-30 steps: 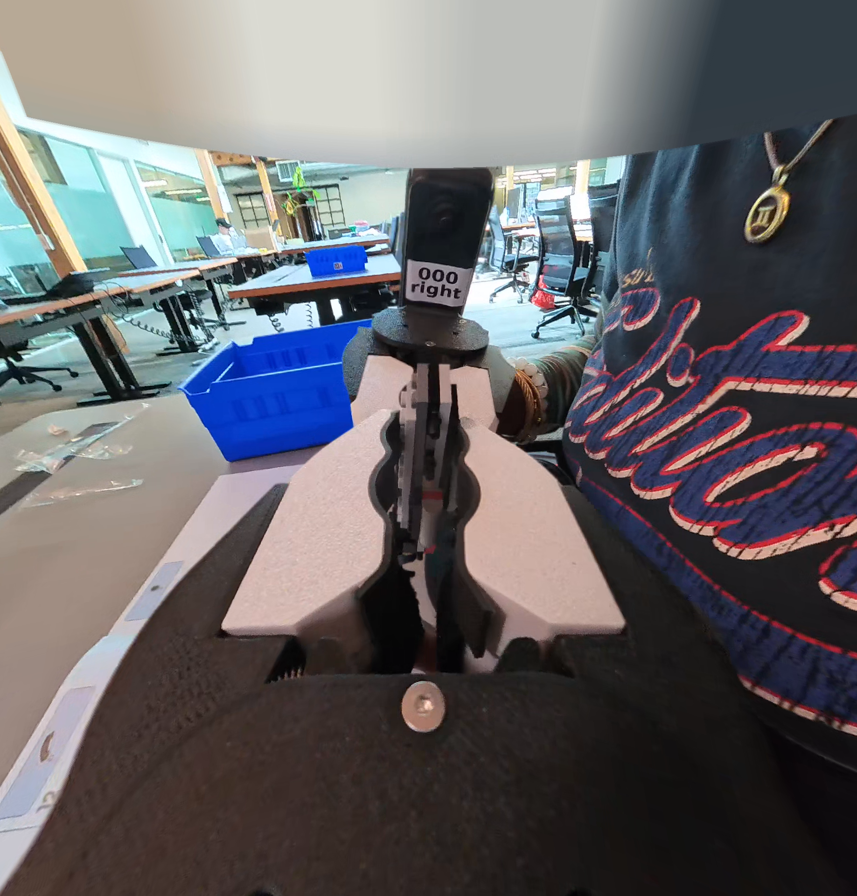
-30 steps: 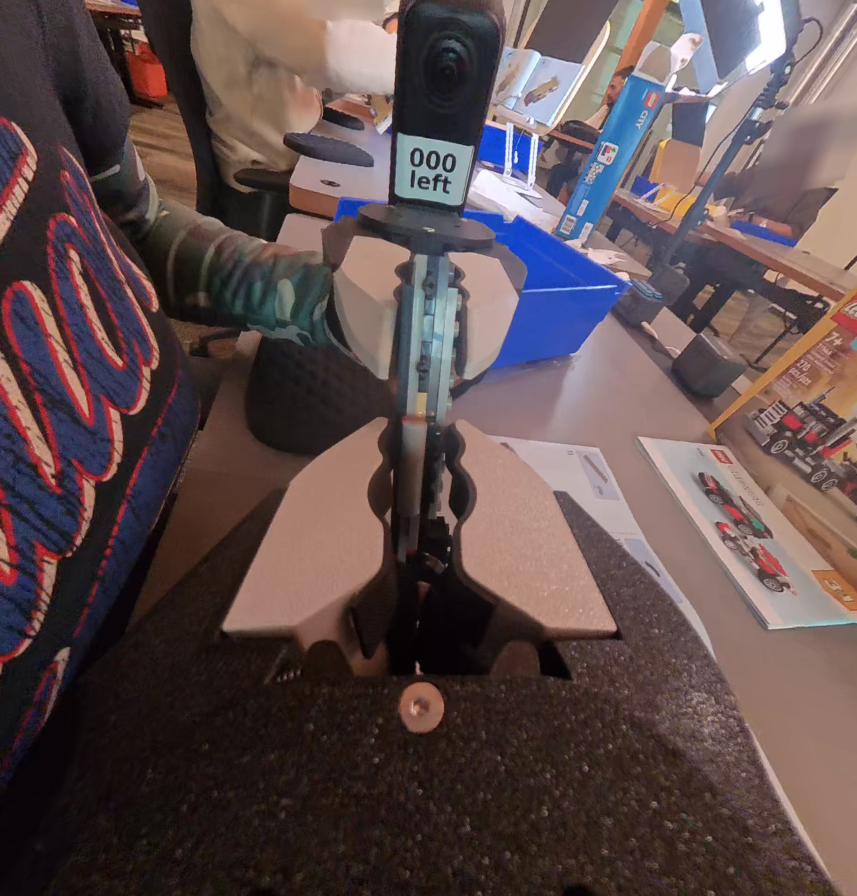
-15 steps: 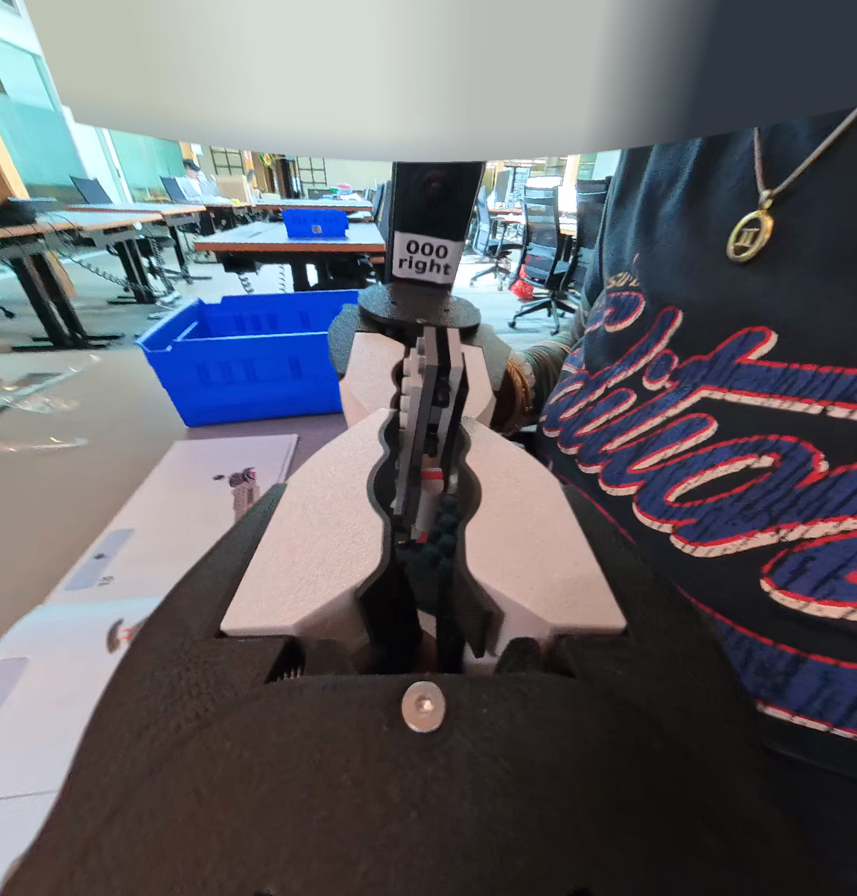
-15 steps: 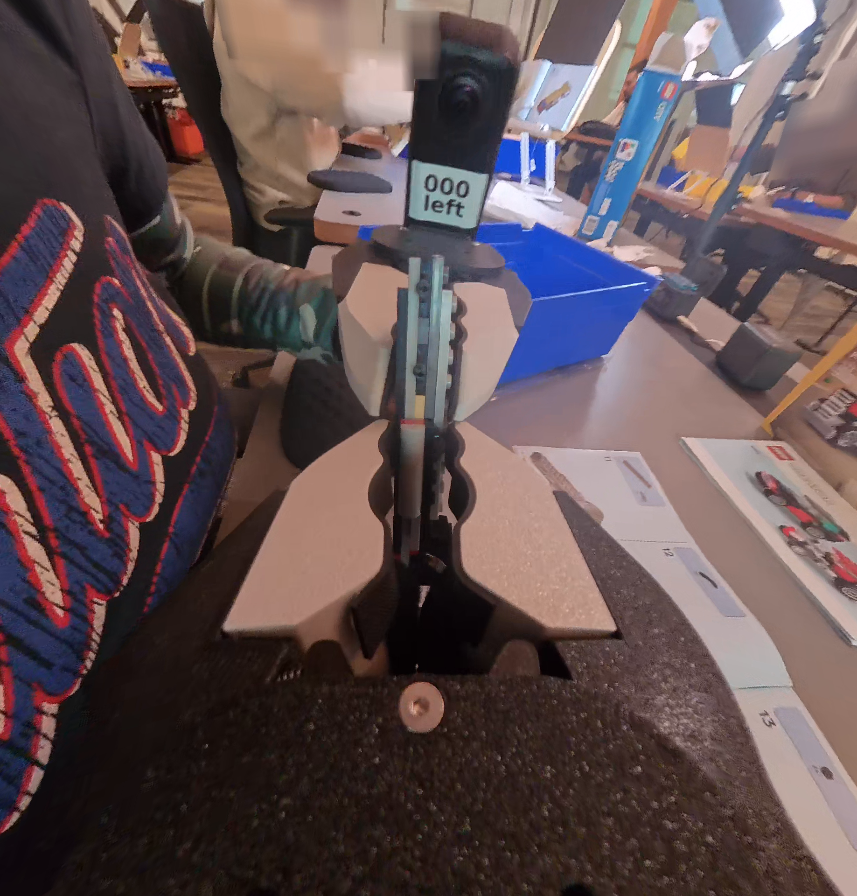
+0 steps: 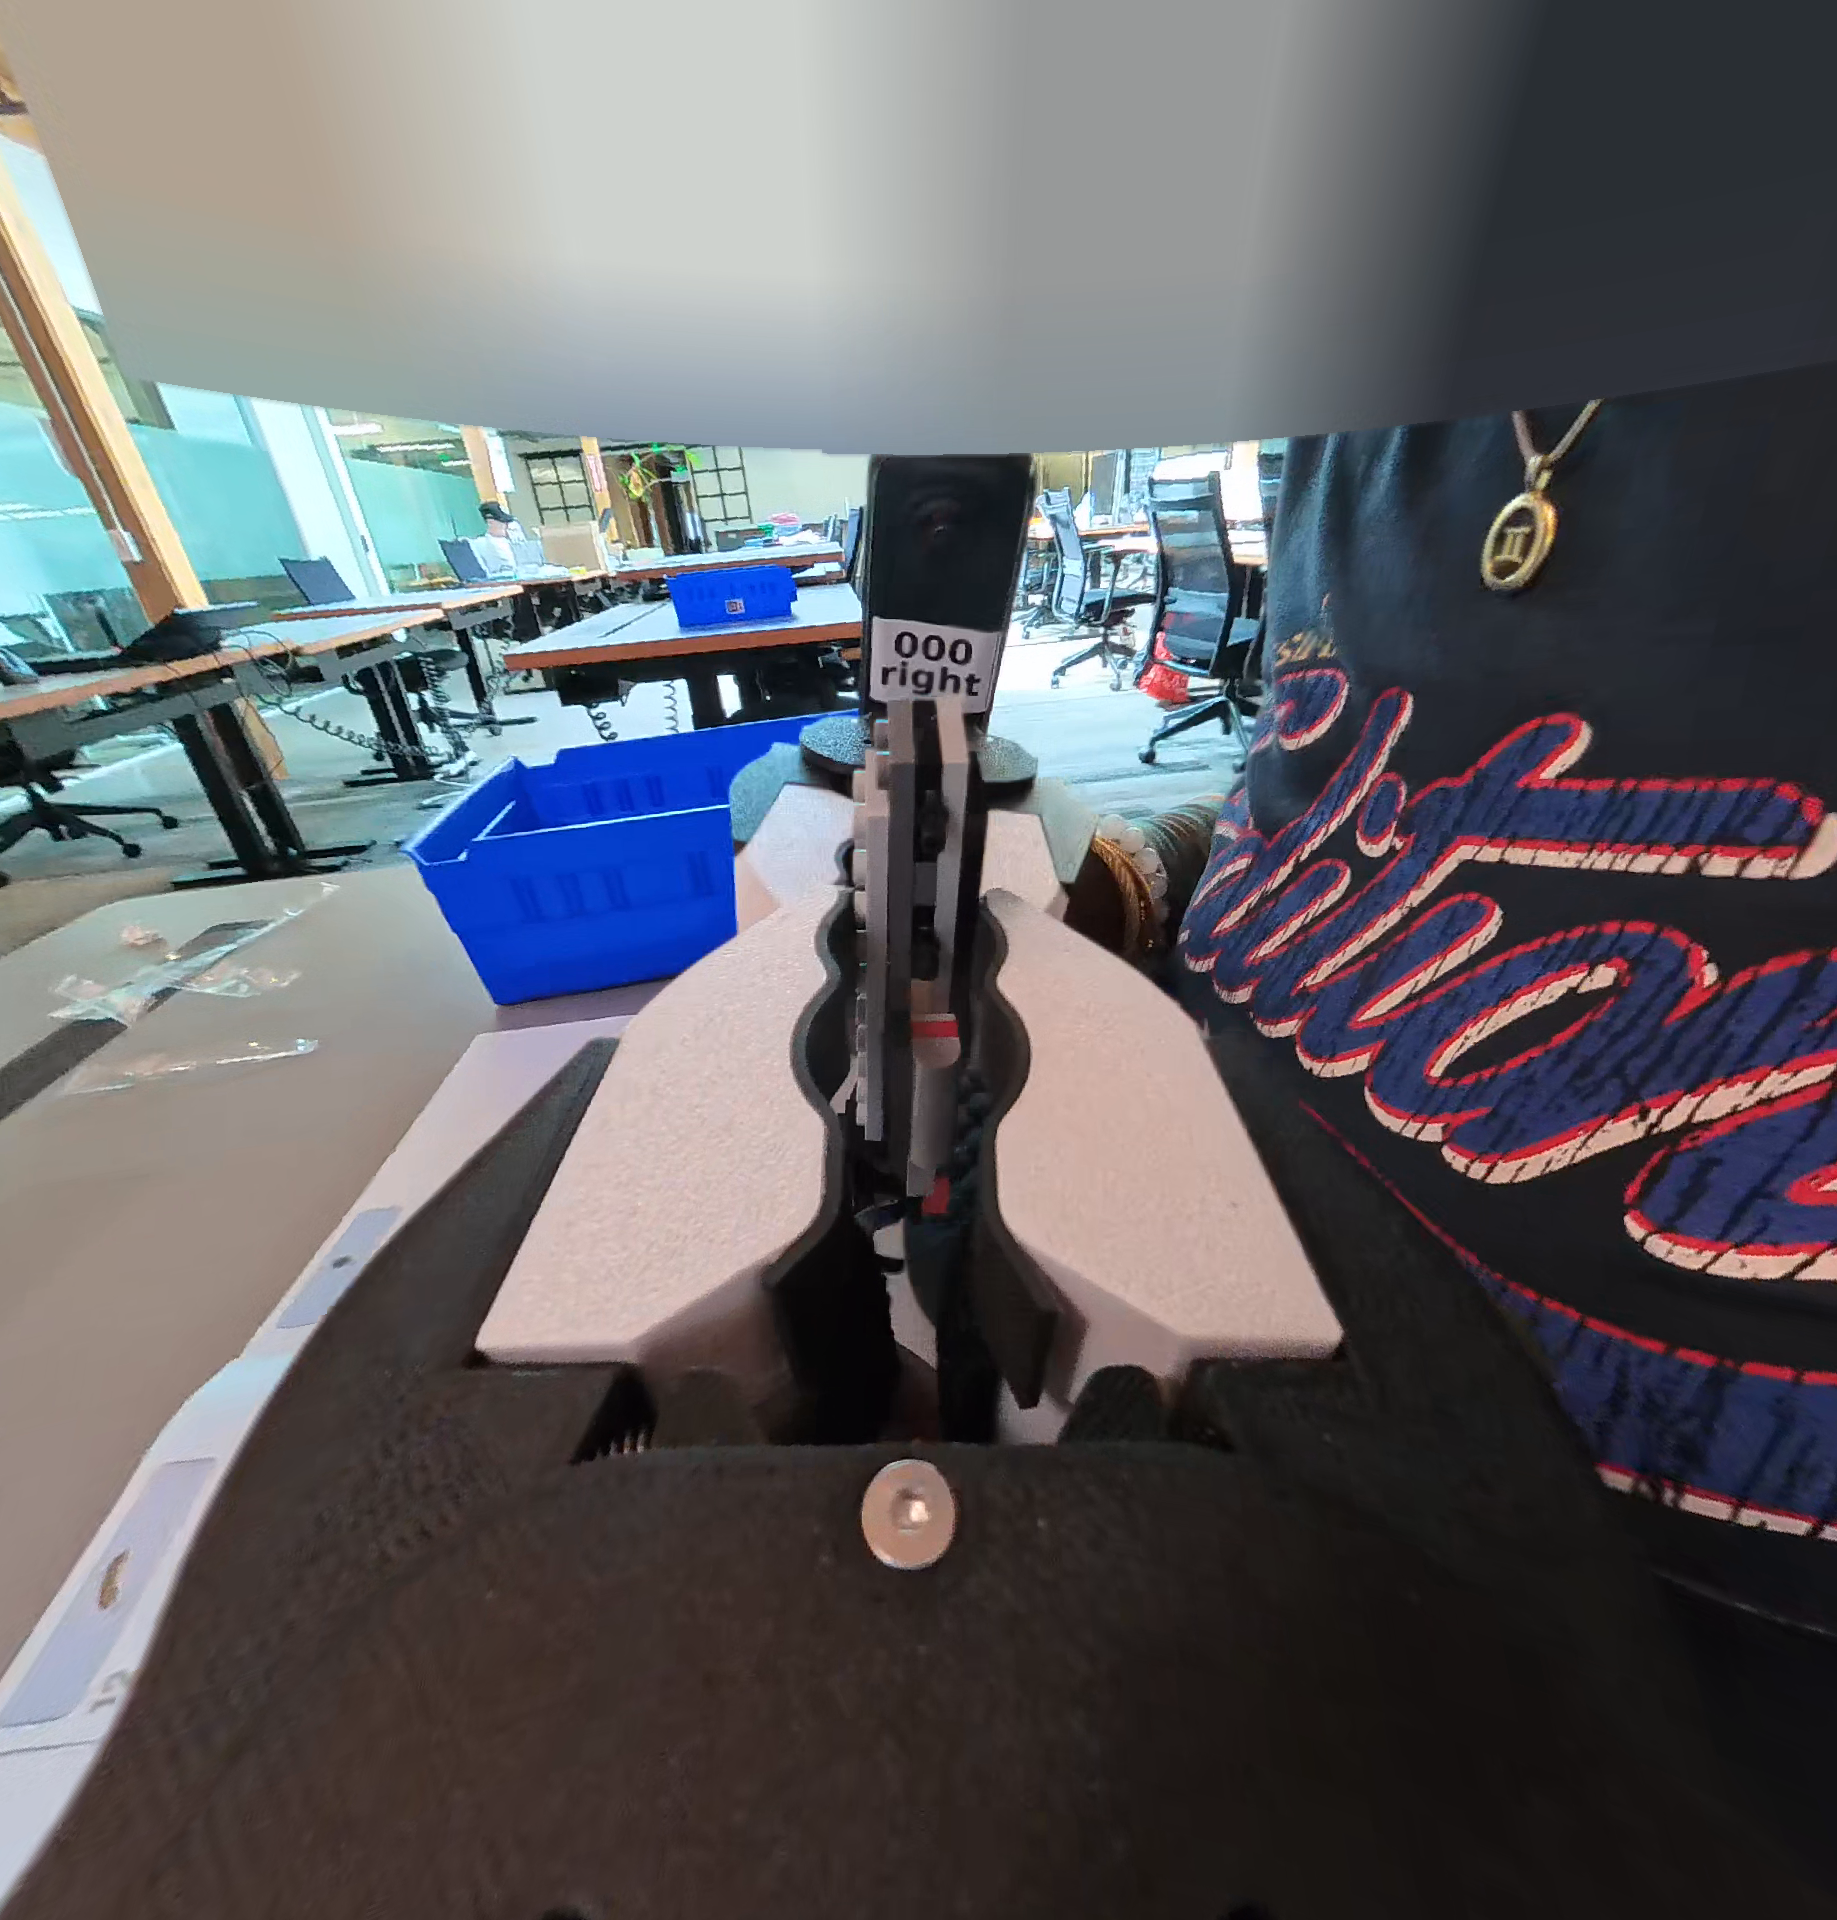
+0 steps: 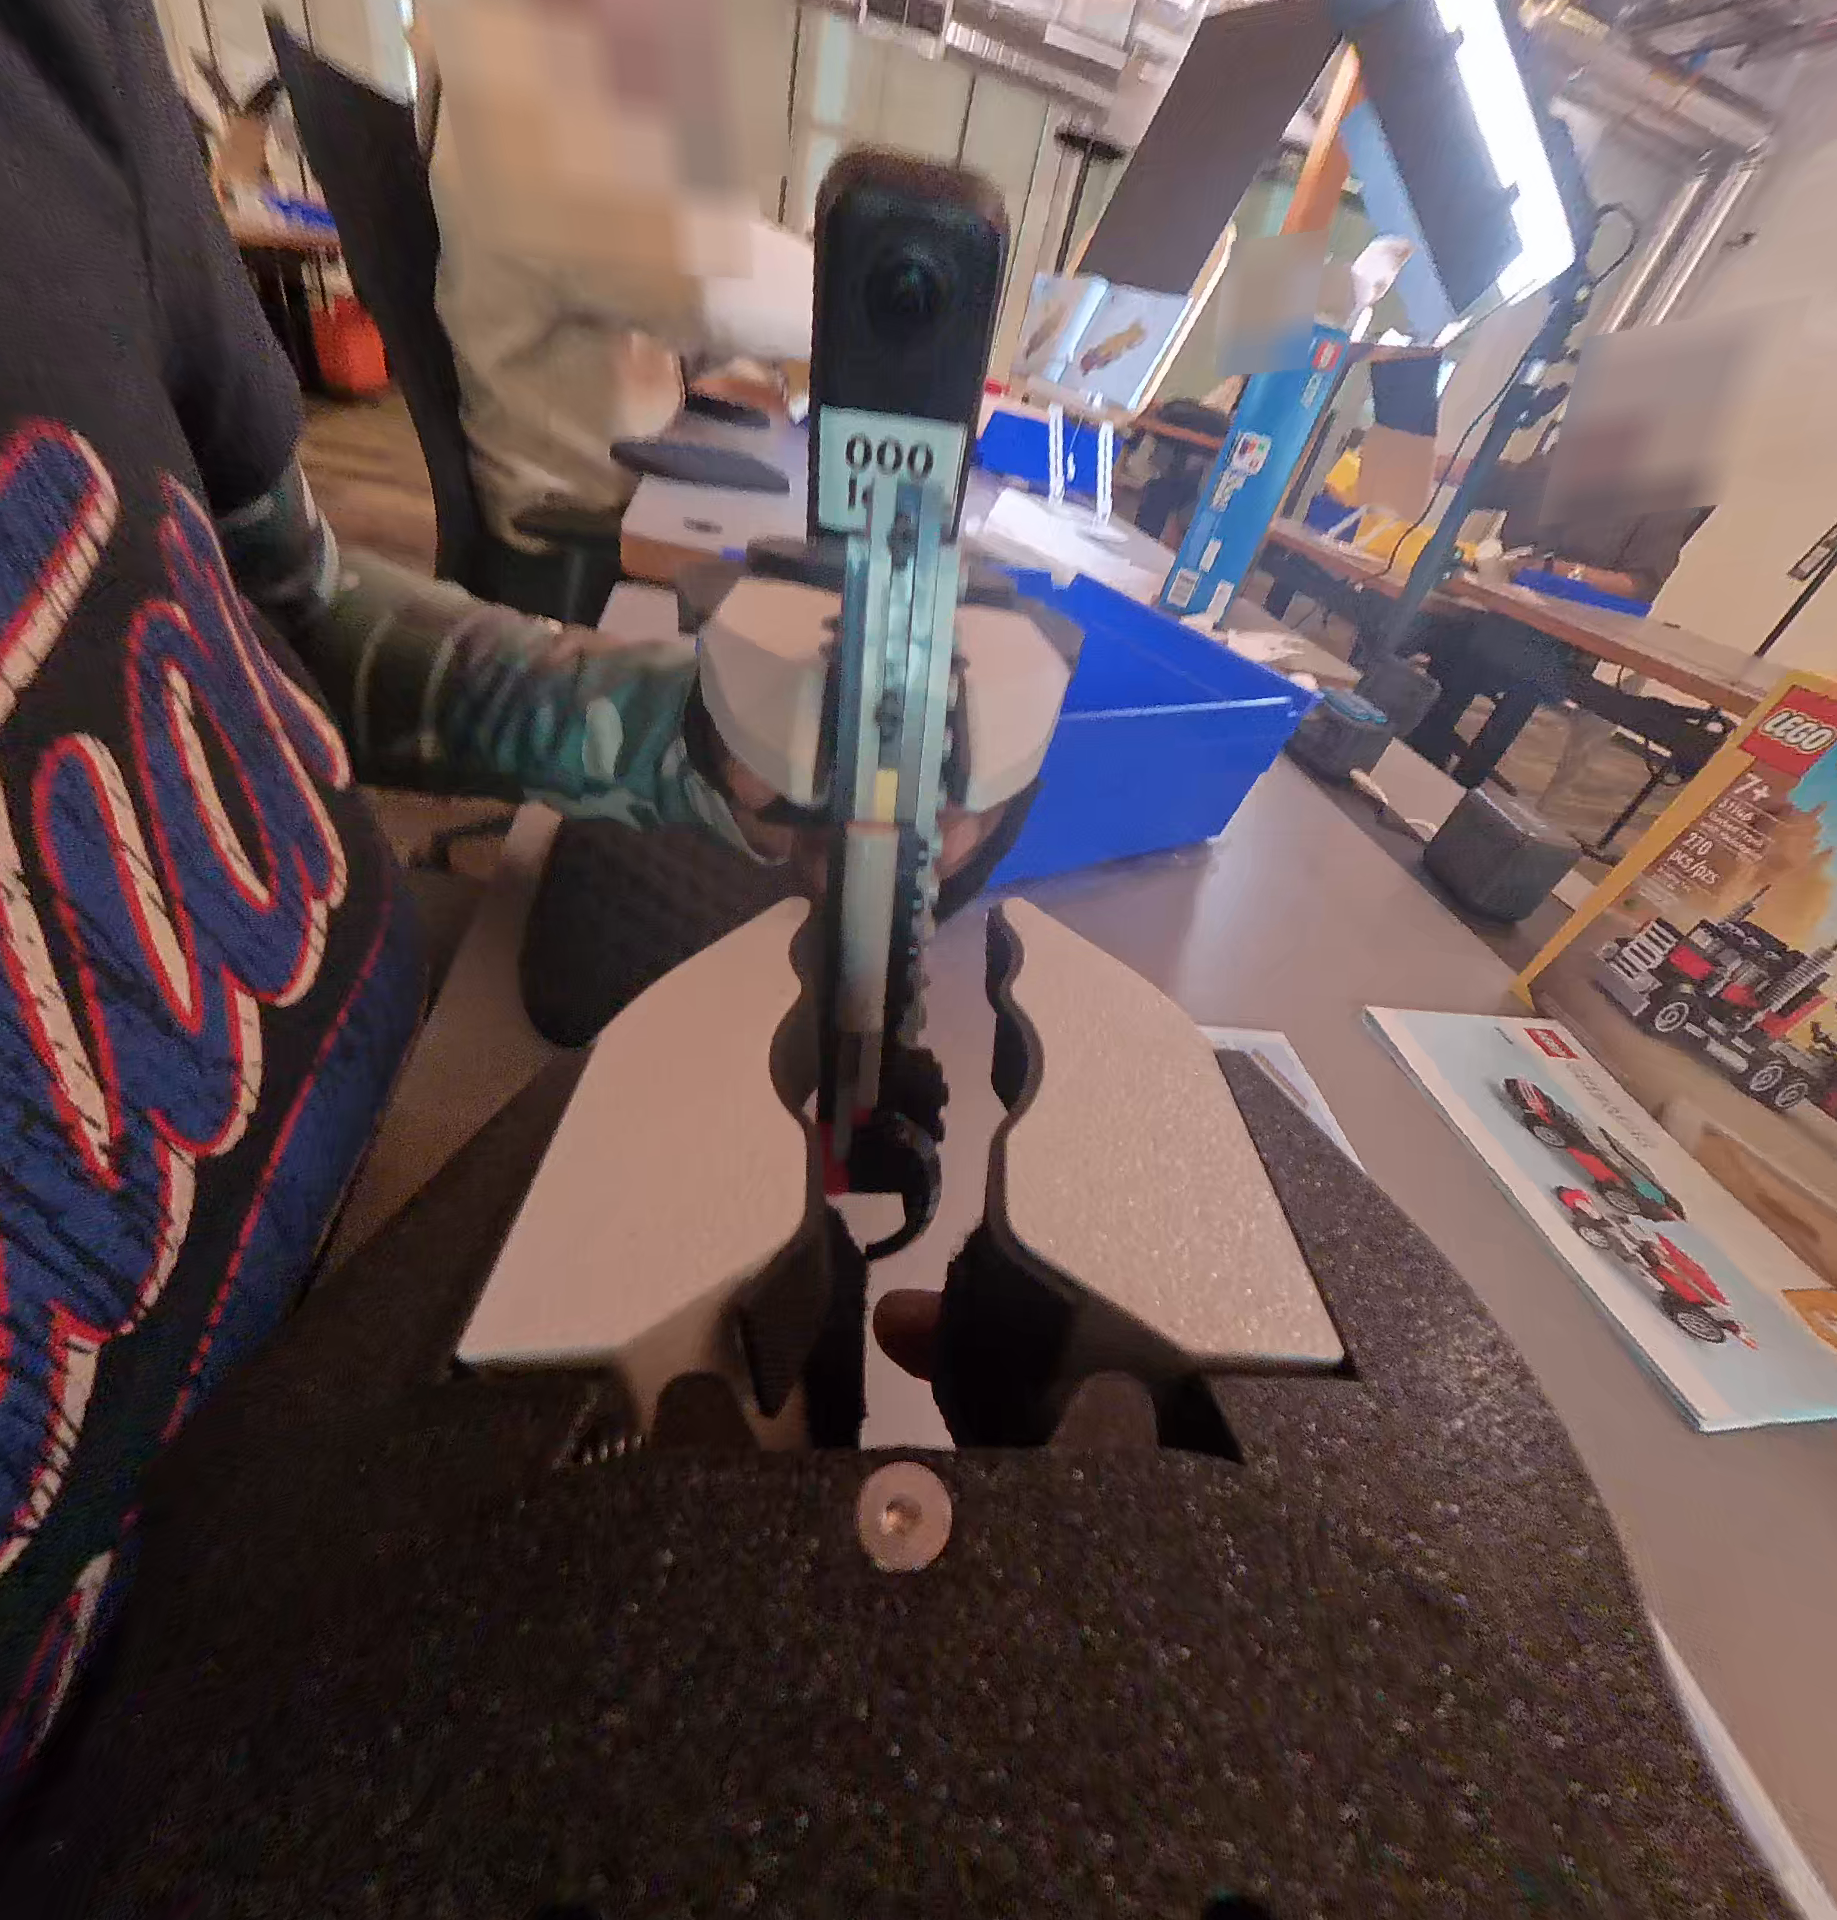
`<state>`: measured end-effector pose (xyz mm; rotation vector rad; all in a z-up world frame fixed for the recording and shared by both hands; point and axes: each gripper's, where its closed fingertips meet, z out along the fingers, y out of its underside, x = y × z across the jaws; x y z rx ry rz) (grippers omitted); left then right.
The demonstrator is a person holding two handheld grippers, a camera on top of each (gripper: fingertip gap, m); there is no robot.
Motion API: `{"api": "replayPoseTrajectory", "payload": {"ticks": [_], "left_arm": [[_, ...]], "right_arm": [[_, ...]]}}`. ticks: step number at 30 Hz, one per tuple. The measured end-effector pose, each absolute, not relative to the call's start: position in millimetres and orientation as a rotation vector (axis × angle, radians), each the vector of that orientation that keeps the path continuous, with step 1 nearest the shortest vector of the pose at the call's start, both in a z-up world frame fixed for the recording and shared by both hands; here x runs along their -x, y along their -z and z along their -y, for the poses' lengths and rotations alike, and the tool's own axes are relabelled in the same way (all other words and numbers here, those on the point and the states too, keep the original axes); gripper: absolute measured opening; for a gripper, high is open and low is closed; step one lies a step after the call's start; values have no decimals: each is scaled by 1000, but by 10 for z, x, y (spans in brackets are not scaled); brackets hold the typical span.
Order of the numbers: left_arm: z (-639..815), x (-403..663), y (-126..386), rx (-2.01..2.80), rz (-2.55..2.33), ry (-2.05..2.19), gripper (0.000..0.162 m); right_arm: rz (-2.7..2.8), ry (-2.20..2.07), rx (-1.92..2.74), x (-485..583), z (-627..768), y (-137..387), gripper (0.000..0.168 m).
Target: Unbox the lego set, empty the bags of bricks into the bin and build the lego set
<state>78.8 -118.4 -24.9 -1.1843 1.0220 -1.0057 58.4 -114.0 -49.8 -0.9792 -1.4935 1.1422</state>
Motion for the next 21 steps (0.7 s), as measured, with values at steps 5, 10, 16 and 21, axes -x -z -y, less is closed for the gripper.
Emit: {"api": "replayPoseTrajectory", "payload": {"ticks": [5, 10, 16, 21], "left_arm": [[1257, -796, 200, 1087, -1083, 924, 21], [1185, -744, 187, 1053, -1033, 843, 41], [1079, -836, 339, 1156, -1030, 869, 51], [921, -1045, 427, 1370, -1048, 904, 51]], "right_arm": [[1544, -1077, 938, -546, 1209, 542, 20], [1458, -1013, 900, -569, 1151, 423, 20], [1339, -1301, 927, -644, 1178, 385, 19], [859, -1831, 929, -937, 876, 159, 19]]}}
